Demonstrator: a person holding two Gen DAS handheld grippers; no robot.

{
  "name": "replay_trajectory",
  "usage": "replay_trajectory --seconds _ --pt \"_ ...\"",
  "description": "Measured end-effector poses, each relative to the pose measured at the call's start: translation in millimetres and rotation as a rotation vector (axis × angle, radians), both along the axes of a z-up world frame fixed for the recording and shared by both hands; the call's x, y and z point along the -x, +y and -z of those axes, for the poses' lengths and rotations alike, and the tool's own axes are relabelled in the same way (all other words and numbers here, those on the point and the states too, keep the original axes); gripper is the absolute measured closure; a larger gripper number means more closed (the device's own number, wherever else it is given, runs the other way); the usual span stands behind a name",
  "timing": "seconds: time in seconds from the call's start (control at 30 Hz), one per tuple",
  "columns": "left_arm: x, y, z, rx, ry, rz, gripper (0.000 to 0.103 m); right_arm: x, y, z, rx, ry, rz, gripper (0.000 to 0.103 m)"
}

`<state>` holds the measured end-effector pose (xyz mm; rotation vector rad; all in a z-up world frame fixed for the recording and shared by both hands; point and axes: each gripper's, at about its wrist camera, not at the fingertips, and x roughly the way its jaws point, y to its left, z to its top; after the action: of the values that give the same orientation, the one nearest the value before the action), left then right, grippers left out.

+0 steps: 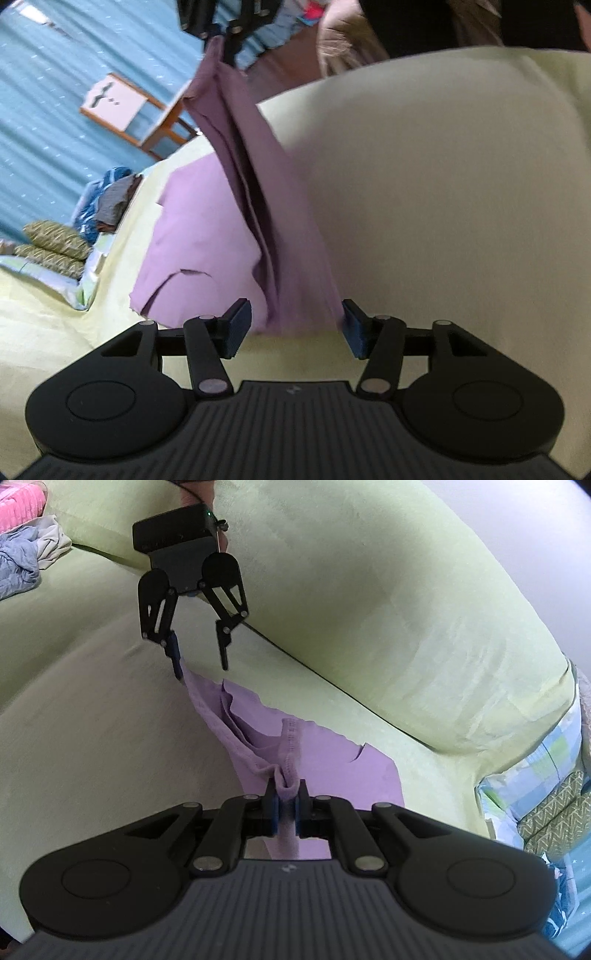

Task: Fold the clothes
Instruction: 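Lift the held edge with both grippers and fold it over lengthwise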

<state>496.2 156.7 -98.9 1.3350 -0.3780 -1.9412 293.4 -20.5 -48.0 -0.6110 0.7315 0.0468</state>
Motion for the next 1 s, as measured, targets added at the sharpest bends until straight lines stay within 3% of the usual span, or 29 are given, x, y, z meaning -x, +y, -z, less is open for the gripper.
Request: replay_trajectory --seconds 0.17,0.3,0.33,0.37,0.43,0.53,0.63,0.77,1.0 --pt "-2 -23 -3 0.061 0.015 -0.055 0.044 -8 -7 -4 0.000 0.005 -0.002 0.099" --pt "-5 -29 -3 0.057 0.014 -0.051 0.046 -8 -11 -5 -0.002 0.010 -0.007 0.099" --pt "-7 -31 -4 0.046 0.012 -0.049 0.055 -8 -11 -5 -0.002 0.011 -0.010 0.099" --pt "-8 -33 -6 0.029 0.006 -0.047 0.074 -8 -12 -5 -0.003 0.013 -0.010 0.099" --pt "-11 -38 -9 0.003 -0.010 -0.043 0.092 -7 -12 -4 -0.009 0.020 -0.010 0.099" --pt "-15 -39 -17 -0.030 -0.029 -0.023 0.099 -8 -12 -4 -0.018 0.029 -0.010 0.099" --pt "-17 -33 -29 -0.088 -0.035 -0.001 0.099 -10 -15 -7 -0.046 0.041 -0.002 0.099" --pt "-22 -62 -57 -0.243 0.019 -0.033 0.100 -14 -27 -16 -0.130 0.059 0.041 0.099" --pt "-44 -135 -95 -0.479 0.116 -0.136 0.100 -27 -83 -35 -0.419 0.110 0.169 0.099"
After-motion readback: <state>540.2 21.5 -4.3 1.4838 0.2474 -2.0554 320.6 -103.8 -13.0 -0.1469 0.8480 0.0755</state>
